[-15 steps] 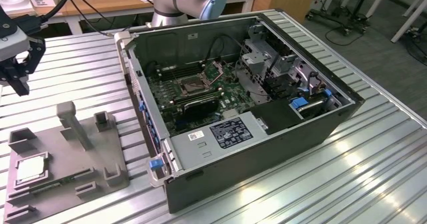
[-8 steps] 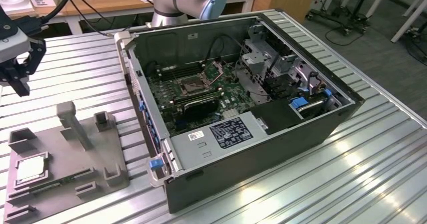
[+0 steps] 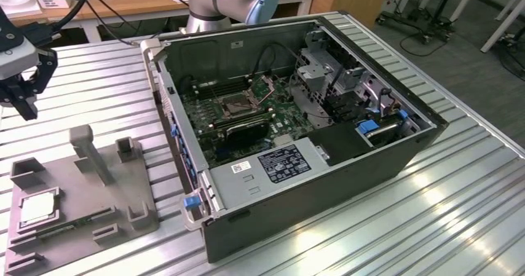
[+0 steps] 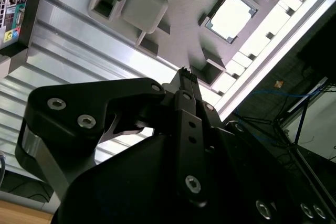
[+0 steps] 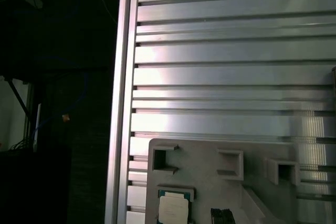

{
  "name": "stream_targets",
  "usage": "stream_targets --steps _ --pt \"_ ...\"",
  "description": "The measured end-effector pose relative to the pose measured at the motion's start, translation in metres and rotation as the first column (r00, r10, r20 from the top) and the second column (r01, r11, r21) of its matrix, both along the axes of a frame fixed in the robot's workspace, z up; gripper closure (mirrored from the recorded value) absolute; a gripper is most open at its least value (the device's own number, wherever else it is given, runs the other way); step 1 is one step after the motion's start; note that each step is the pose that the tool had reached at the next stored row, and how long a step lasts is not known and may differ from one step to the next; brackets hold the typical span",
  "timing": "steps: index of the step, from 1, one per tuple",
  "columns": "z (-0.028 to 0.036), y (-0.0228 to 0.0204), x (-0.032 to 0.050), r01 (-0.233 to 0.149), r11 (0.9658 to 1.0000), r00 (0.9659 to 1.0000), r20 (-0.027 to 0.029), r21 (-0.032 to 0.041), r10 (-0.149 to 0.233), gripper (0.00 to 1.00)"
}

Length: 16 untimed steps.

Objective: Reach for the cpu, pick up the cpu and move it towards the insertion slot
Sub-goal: 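Reach for the cpu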

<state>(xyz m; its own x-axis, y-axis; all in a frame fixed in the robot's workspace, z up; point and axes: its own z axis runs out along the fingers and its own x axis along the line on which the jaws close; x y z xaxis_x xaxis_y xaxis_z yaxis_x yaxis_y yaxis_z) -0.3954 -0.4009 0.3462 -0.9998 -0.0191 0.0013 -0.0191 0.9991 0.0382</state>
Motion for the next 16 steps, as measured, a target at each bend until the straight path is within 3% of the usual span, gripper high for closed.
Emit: stream_targets --steps 11,16 --pt "-0.0082 0.0000 0.0000 0.000 1.0000 1.0000 -0.0038 0.0000 0.000 0.90" --pt "-0.0090 0.0000 0.0000 0.000 1.0000 1.0000 -0.0043 0.0000 0.000 0.90"
